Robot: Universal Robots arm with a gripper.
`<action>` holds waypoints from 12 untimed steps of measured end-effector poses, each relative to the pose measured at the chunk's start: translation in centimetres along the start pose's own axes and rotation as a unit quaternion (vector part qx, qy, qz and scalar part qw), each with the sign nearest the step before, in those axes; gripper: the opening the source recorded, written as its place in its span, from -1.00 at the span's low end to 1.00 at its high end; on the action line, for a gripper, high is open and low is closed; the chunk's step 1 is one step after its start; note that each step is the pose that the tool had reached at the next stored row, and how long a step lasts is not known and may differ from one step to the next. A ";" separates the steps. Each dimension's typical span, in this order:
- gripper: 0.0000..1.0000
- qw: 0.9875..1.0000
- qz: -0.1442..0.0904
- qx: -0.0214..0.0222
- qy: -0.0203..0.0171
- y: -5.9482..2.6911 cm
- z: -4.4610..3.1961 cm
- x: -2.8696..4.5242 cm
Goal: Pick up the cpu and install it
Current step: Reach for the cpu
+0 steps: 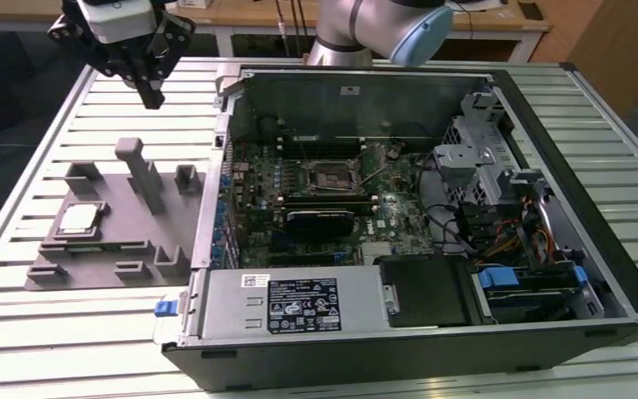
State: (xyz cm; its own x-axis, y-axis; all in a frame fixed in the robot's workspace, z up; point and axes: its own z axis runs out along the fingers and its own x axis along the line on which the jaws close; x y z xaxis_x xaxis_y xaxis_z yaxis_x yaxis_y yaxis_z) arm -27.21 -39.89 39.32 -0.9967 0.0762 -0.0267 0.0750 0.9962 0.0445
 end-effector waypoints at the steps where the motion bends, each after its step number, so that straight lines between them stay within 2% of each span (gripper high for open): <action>1: -0.79 1.000 0.000 0.000 0.000 -0.02 0.00 0.22; 12: -0.79 1.000 0.000 0.000 0.000 -0.17 0.25 2.61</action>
State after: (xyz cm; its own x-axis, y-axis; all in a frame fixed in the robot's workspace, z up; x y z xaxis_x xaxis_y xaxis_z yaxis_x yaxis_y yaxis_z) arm -29.82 -39.85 39.00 -0.9967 0.0762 -0.0267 0.0750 0.9962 0.0445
